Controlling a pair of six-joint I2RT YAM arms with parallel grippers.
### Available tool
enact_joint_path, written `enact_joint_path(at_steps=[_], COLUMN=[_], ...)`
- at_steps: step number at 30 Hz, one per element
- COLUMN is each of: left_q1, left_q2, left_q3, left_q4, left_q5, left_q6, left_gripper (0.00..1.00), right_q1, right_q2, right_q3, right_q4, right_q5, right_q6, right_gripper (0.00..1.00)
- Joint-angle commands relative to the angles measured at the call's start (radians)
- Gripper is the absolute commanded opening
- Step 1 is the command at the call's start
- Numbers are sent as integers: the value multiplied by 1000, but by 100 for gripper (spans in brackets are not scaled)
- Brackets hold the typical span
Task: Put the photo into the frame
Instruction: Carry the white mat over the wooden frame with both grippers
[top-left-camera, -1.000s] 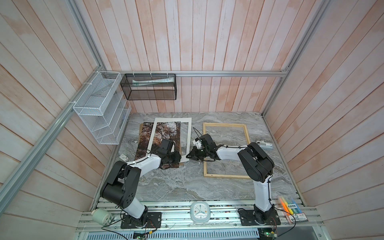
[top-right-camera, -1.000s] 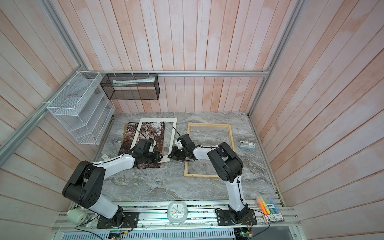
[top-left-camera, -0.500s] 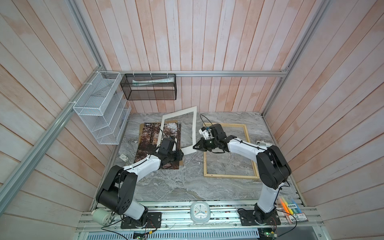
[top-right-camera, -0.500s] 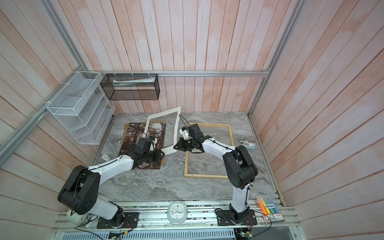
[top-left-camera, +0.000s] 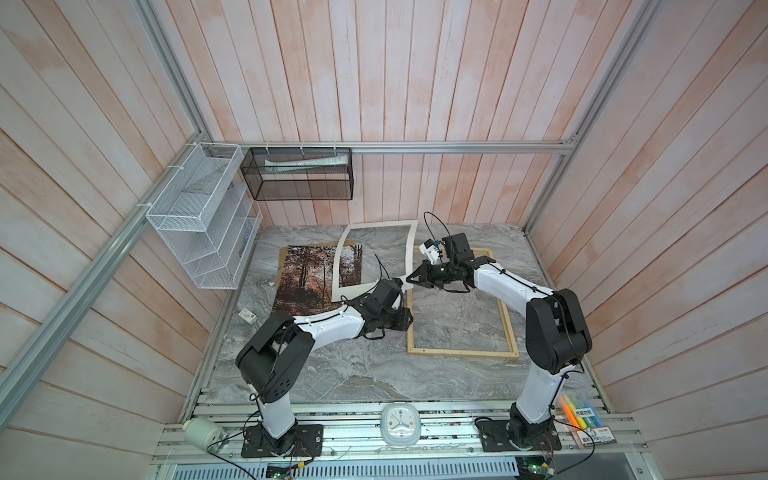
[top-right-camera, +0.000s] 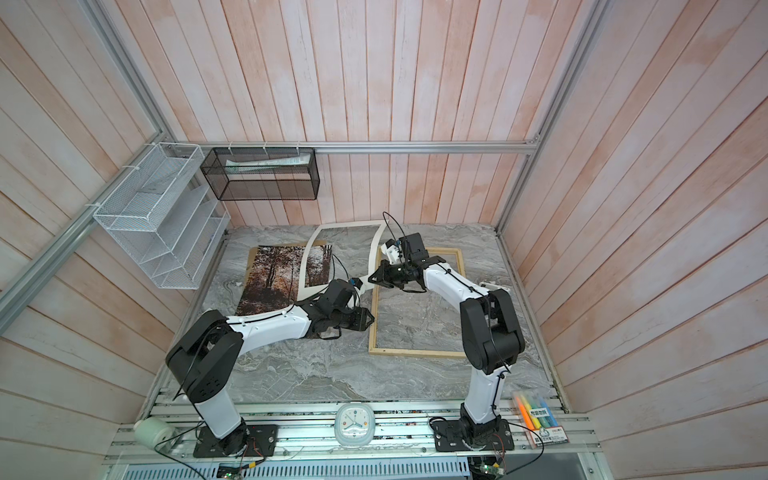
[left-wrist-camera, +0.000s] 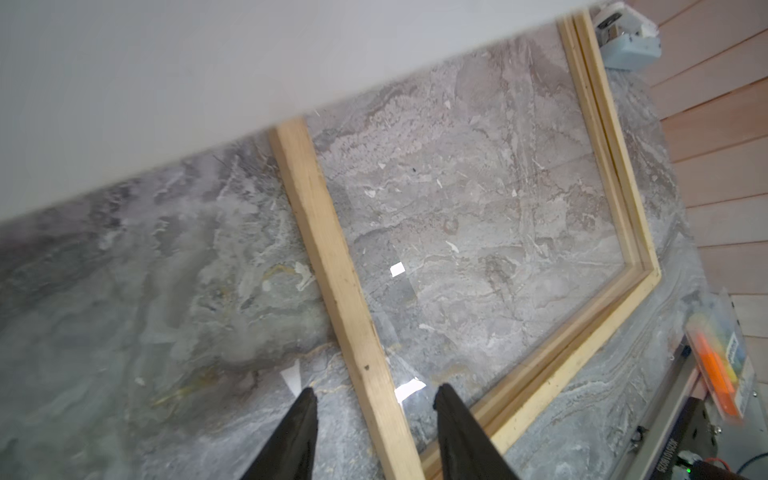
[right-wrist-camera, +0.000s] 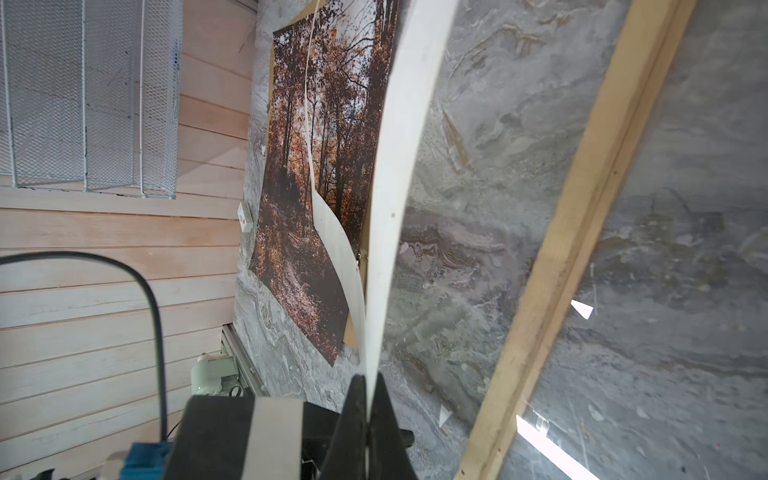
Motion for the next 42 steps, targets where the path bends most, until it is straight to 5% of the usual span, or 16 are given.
enact_joint_path(at_steps=[1, 13, 22, 28, 42], left_q1=[-9, -18, -19, 5, 150], left_q2=[56, 97, -165, -315, -133], left_q3=[49, 28, -163, -257, -126], left_q4=[-56, -11, 86, 160, 34], left_q5=[-42, -71, -58, -69, -40], left_q6=[-31, -81, -64, -48, 19], left_gripper=[49, 45, 48, 52, 52], right_q1=[-15, -70, -127, -166, -201], right_q2=[-71, -251, -397, -467, -698], right_q3=[-2, -171, -290, -330, -476], right_q4=[-82, -106, -229, -432, -651], right_q5=[-24, -14, 4, 149, 304], right_q6=[-55, -71, -176, -247, -166], right_gripper=[0, 0, 0, 0, 0])
